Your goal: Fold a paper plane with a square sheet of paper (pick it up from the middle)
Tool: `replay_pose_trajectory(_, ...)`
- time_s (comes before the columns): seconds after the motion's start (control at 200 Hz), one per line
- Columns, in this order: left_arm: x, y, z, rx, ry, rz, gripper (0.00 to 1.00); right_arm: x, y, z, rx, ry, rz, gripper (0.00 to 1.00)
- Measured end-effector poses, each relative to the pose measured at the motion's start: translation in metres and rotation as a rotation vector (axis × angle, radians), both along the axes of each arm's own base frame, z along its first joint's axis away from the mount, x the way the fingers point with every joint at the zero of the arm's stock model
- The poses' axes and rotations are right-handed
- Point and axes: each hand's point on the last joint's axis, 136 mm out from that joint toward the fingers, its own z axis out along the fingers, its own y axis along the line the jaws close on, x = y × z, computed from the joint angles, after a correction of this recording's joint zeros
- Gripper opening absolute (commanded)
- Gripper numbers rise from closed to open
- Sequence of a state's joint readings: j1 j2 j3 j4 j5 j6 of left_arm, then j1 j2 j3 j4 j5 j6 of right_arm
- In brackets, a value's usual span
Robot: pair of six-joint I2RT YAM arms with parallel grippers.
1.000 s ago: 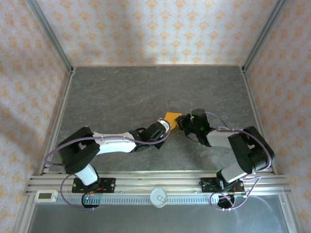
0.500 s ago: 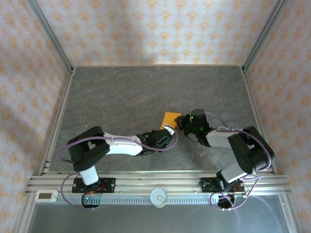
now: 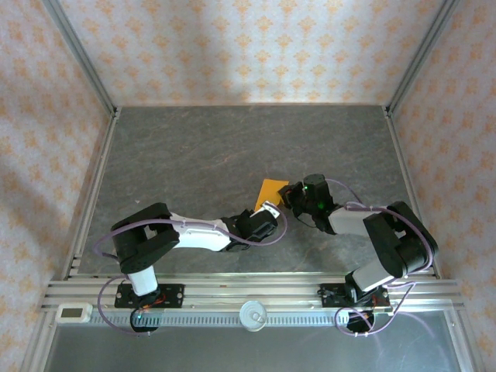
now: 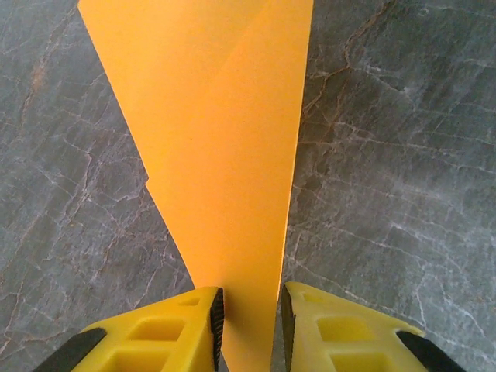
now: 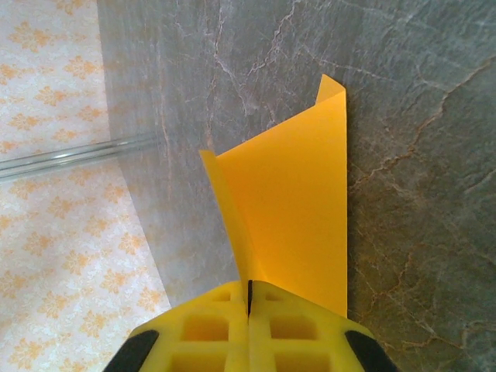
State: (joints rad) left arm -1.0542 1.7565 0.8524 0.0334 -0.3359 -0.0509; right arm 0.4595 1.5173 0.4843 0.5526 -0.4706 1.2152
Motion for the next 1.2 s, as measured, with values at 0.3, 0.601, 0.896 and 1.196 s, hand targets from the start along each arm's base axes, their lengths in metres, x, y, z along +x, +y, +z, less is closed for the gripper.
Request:
replay_pose_trajectory(0.3, 0.003, -0.001, 0.009, -0.017, -0.025, 0.01, 0.34, -0.001, 0.0, -0.001, -0.003, 0.006, 0.0, 0.0)
replay_pose_trajectory(0.601, 0.005, -0.003, 0.014, -0.038, -0.037, 0.01, 0.26, -0.002, -0.001, -0.003, -0.006, 0.012, 0.0, 0.0)
replay_pose_trajectory(0.896, 0.005, -0.003, 0.014, -0.038, -0.038, 0.01, 0.27, -0.001, 0.0, -0.001, -0.005, 0.009, 0.0, 0.0)
replay_pose_trajectory(1.196, 0.006, -0.002, 0.013, -0.031, -0.042, 0.016, 0.3, 0.0, 0.0, -0.001, -0.005, 0.009, 0.0, 0.0)
